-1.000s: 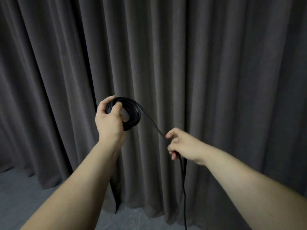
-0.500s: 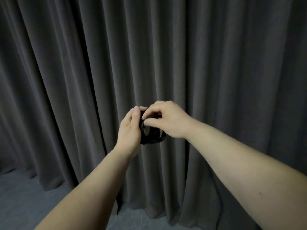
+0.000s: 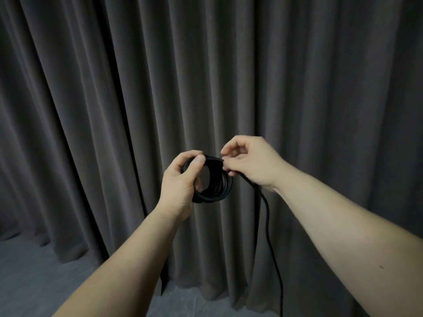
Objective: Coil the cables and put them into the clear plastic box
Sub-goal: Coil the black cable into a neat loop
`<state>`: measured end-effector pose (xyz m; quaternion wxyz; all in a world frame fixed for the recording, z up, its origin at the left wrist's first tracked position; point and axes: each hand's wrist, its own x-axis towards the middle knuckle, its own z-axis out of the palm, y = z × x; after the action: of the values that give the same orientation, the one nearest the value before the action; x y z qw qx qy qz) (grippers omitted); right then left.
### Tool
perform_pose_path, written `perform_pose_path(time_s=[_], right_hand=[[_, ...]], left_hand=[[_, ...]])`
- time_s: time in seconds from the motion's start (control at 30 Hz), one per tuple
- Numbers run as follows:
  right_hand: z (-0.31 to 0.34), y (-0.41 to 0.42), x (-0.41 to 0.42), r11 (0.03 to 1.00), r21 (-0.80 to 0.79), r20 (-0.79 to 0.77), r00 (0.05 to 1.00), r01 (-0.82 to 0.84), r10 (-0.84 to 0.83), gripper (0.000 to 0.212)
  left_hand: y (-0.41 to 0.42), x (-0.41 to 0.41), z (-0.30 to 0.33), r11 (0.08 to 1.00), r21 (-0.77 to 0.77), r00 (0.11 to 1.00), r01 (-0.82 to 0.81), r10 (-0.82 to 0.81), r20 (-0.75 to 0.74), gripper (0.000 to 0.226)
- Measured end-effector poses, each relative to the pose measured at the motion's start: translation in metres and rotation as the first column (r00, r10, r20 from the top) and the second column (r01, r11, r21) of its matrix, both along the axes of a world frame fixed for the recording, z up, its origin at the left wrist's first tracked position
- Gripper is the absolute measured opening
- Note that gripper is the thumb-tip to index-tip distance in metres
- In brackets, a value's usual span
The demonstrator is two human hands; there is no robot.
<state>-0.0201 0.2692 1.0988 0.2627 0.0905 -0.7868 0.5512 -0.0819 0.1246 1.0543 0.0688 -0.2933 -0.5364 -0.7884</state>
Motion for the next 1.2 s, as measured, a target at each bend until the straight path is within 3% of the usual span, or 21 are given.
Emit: perform_pose_path(time_s=[0.1,0.2,0.37,0.5,0.57,0.73,0.9,1.1,1.2], right_hand=[[0.0,0.005,-0.002,0.993,0.028,-0.147,0.983,0.119,-0.113,0.025],[-0.004,0.007,-0.006,0.97,0.066,-0.234,0.948,0.236,-0.215,0.024],[-0.014,-0.003,-0.003,0.97,0.074,-0.235,0.949,0.232,-0.209,0.024],[-0.033,-0.016,-0.002,0.906,0.295,-0.239,0.942,0.302,-0.237,0.04],[-0.038,-0.019,-0.002,0.902,0.316,-0.221,0.947,0.294,-0.231,0.047],[-0.039,-0.019,-0.004,0.966,0.167,-0.228,0.961,0.199,-0.159,0.04],[-0.033,-0.024,-0.011,0.967,-0.226,-0.107,0.984,0.115,-0.142,0.042],[-0.031,-0.023,-0.003,0.933,-0.136,-0.199,0.913,0.334,-0.356,0.045],[-0.033,-0.022,-0.004,0.914,-0.151,-0.208,0.892,0.376,-0.401,0.044]], left_hand=[[0.001,0.0,-0.001,0.999,-0.006,0.999,0.039,-0.039,-0.011,0.03],[0.004,0.003,0.0,0.997,-0.04,0.997,0.059,-0.06,-0.038,0.023],[0.009,0.007,0.004,1.0,0.021,1.0,-0.001,0.001,0.003,0.02],[0.012,0.012,0.009,0.996,0.092,0.999,-0.009,0.006,0.039,0.024],[0.013,0.018,0.012,0.99,0.127,0.998,0.052,-0.057,0.034,0.024],[0.012,0.024,0.013,0.972,0.169,0.985,0.163,-0.171,0.033,0.018],[0.009,0.026,0.01,0.976,0.094,0.98,0.198,-0.195,-0.039,0.021],[0.014,0.027,0.003,0.999,-0.039,0.998,0.032,-0.034,-0.056,0.048],[0.02,0.029,0.001,0.999,-0.049,1.0,-0.014,0.013,-0.016,0.043]])
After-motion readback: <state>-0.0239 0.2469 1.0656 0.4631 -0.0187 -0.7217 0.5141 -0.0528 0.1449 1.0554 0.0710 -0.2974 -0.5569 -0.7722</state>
